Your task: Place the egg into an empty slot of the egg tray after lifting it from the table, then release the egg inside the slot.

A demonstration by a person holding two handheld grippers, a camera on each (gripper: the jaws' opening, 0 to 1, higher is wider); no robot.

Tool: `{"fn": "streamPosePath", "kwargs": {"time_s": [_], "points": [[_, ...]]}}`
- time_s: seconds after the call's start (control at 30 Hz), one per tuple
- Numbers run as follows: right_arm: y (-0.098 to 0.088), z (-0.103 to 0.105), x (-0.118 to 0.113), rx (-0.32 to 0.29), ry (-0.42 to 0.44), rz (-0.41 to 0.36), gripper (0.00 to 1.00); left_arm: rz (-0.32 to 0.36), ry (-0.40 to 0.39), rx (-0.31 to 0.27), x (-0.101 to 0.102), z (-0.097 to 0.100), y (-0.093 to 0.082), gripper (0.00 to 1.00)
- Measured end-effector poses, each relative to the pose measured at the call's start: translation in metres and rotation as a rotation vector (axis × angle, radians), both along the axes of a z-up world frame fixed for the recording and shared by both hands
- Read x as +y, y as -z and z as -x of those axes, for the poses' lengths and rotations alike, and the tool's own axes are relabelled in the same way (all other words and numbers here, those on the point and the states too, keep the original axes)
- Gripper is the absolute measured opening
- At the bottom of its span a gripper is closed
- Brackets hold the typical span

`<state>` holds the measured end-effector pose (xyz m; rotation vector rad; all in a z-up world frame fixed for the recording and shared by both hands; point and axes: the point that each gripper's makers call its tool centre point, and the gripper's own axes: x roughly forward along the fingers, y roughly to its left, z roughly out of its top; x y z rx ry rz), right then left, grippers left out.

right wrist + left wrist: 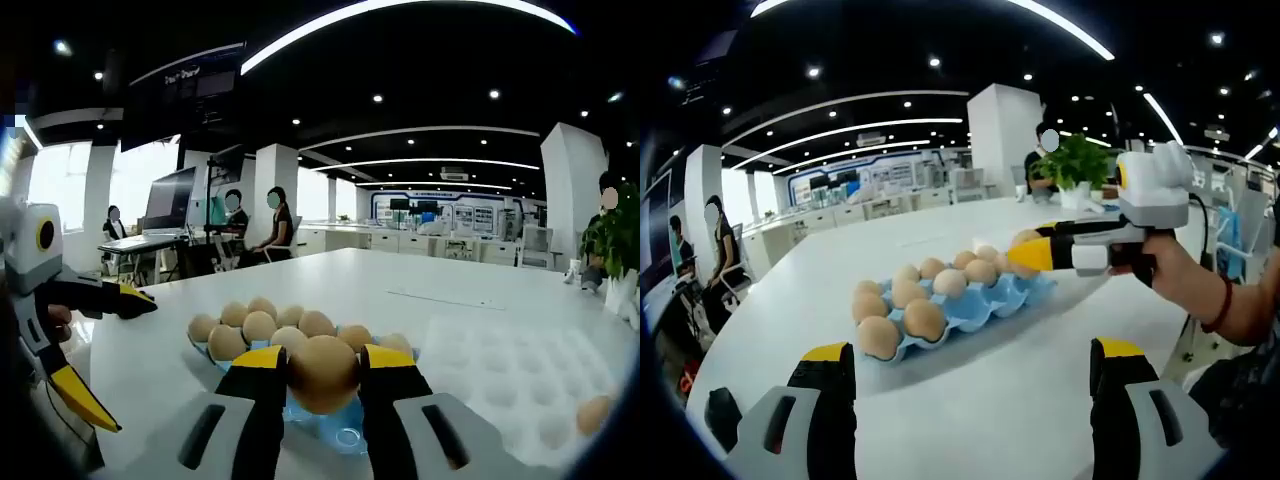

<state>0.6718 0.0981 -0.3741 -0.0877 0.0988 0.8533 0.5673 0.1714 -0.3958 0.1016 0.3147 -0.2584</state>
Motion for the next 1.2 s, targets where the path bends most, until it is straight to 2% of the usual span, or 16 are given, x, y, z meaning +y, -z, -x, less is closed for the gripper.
{"fn": "streamPosePath", "kwargs": {"time_s": [0.5, 0.97, 1.2], "points": [[0.002, 0.007, 0.042, -0.002, -0.090, 0.019, 0.30, 0.000, 0.000, 0.004, 0.002, 0.002, 0.000, 0.99], [0.012, 0.008, 0.062, 0.008, -0.127, 0.038, 0.30, 0.004, -0.007, 0.007, 0.008, 0.001, 0.001, 0.99], [0.026, 0.008, 0.069, 0.020, -0.130, 0.057, 0.30, 0.007, -0.008, 0.011, 0.009, 0.000, 0.000, 0.99]]}}
